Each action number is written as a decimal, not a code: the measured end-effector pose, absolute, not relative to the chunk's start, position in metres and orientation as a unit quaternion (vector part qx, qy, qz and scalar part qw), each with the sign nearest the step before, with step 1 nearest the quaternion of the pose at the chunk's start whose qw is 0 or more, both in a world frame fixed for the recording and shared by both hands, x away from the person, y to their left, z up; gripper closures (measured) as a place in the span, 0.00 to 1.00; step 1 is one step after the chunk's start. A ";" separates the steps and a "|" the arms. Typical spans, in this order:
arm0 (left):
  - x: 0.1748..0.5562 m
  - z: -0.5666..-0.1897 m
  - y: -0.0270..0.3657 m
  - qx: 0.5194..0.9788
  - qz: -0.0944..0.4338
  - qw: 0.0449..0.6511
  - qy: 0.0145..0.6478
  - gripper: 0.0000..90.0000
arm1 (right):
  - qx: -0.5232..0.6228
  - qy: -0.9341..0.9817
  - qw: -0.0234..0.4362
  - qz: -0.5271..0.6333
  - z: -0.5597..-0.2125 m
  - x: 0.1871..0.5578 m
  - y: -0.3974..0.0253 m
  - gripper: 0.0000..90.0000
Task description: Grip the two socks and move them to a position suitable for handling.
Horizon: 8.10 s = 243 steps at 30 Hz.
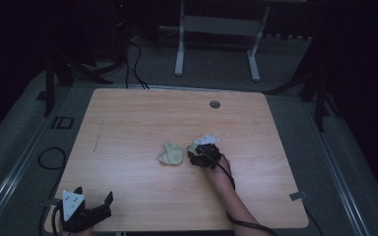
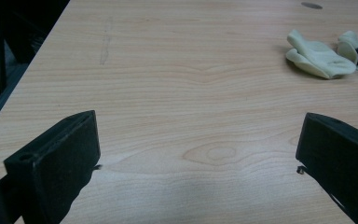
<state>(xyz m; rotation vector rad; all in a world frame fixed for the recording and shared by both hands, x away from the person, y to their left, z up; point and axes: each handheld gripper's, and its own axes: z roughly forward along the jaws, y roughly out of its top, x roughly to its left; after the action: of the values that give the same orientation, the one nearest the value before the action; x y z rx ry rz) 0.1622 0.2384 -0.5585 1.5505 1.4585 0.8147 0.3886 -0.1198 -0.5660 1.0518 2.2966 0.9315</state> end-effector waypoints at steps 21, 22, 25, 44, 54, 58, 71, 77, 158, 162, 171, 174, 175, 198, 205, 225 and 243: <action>0.169 -0.561 0.231 0.635 0.313 0.425 0.564 0.00 | 0.351 0.836 0.234 0.350 -0.527 0.355 -0.128 0.87; 0.169 -0.561 0.230 0.636 0.314 0.426 0.562 0.00 | 0.349 0.837 0.231 0.352 -0.526 0.350 -0.129 0.87; 0.170 -0.562 0.230 0.638 0.308 0.426 0.562 0.00 | 0.346 0.838 0.229 0.355 -0.520 0.334 -0.130 0.87; 0.174 -0.566 0.224 0.650 0.300 0.422 0.557 0.00 | 0.333 0.836 0.217 0.379 -0.519 0.251 -0.143 0.87; 0.170 -0.565 0.222 0.651 0.299 0.424 0.554 0.00 | 0.323 0.855 0.194 0.355 -0.551 0.239 -0.129 0.87; 0.170 -0.565 0.219 0.657 0.297 0.426 0.547 0.00 | 0.327 0.856 0.192 0.351 -0.565 0.240 -0.122 0.86; 0.174 -0.566 0.206 0.679 0.281 0.431 0.524 0.00 | 0.308 0.853 0.216 0.361 -0.572 0.231 -0.115 0.59; 0.174 -0.564 0.198 0.687 0.260 0.439 0.517 0.00 | 0.286 0.862 0.187 0.374 -0.555 0.231 -0.121 0.47; 0.211 -0.552 0.088 0.784 0.136 0.418 0.438 0.99 | 0.350 0.845 0.131 0.383 -0.526 0.258 -0.202 0.94; 0.215 -0.560 0.089 0.787 0.124 0.409 0.446 0.99 | 0.360 0.849 0.118 0.367 -0.545 0.267 -0.203 0.94; 0.212 -0.567 0.088 0.795 0.098 0.411 0.436 0.91 | 0.374 0.851 0.107 0.354 -0.560 0.278 -0.206 0.81; 0.211 -0.563 0.092 0.789 0.099 0.421 0.436 0.77 | 0.376 0.845 0.113 0.364 -0.553 0.278 -0.211 0.73; 0.211 -0.561 0.094 0.789 0.096 0.424 0.434 0.74 | 0.377 0.843 0.115 0.366 -0.550 0.278 -0.212 0.72; 0.203 -0.564 0.137 0.769 0.153 0.455 0.422 0.18 | 0.293 0.862 0.130 0.393 -0.507 0.313 -0.134 0.46; 0.199 -0.566 0.141 0.775 0.164 0.448 0.415 0.08 | 0.279 0.874 0.127 0.377 -0.508 0.342 -0.093 0.44; 0.196 -0.569 0.147 0.767 0.175 0.441 0.432 0.05 | 0.294 0.892 0.156 0.305 -0.556 0.393 -0.027 0.54; 0.198 -0.571 0.149 0.764 0.174 0.437 0.441 0.05 | 0.294 0.884 0.178 0.317 -0.534 0.383 -0.038 0.92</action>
<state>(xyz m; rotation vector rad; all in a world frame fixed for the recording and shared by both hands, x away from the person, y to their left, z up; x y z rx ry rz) 0.1981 0.1492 -0.5711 1.9009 1.0961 0.4328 0.3825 -0.0383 -0.5336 0.8326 2.4997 0.8968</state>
